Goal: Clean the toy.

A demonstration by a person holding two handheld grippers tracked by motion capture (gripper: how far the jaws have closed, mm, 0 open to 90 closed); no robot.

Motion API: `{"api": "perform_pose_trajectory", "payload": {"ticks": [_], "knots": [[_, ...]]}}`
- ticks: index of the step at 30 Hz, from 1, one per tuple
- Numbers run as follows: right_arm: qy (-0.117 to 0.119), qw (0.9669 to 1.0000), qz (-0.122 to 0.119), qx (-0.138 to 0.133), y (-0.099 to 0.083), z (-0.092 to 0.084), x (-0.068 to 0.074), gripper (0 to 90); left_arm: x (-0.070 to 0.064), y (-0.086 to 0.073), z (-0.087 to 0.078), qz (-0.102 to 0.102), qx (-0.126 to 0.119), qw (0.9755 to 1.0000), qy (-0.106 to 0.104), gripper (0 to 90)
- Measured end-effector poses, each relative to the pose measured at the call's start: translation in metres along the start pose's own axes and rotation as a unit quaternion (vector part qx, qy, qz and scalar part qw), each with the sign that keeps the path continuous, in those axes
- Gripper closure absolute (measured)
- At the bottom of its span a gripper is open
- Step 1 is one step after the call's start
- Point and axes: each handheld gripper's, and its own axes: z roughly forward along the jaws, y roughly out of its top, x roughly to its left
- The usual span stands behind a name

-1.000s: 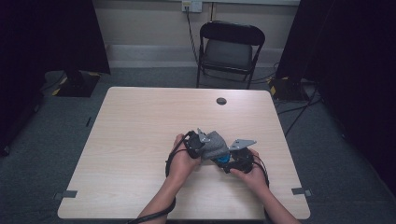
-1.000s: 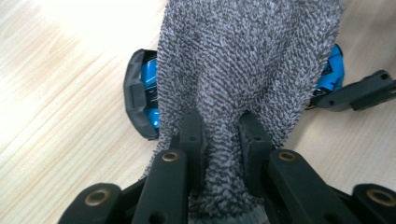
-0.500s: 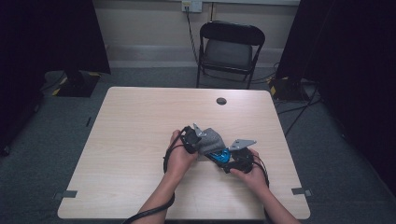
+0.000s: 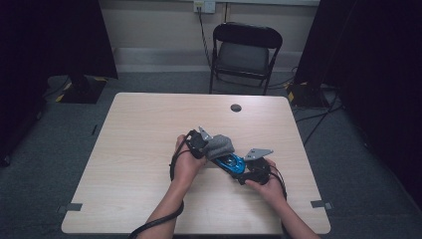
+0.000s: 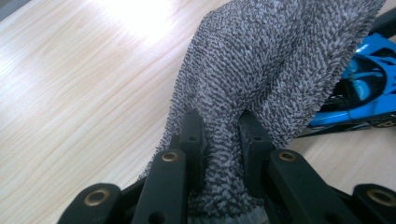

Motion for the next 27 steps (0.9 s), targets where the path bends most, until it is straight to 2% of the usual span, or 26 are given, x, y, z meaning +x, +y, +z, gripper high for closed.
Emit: {"api": "perform_pose_trajectory", "payload": {"ticks": [10,17,19,21,27], "knots": [[0.0,1.0,0.0,0.0,0.0,0.0,0.0,23.2,0.009,-0.005,0.001,0.003,0.013,0.9997,0.02,75.5],[0.0,1.0,0.0,0.0,0.0,0.0,0.0,23.2,0.02,-0.015,0.003,-0.013,0.021,0.9993,0.028,75.5],[0.0,1.0,0.0,0.0,0.0,0.0,0.0,23.2,0.024,-0.021,0.002,-0.025,0.015,0.9995,0.015,75.5],[0.0,1.0,0.0,0.0,0.0,0.0,0.0,23.2,0.027,-0.025,0.003,-0.026,0.025,0.9991,0.021,75.4],[0.0,1.0,0.0,0.0,0.0,0.0,0.0,23.2,0.03,-0.032,0.003,-0.031,0.025,0.9989,0.024,75.4]]}}
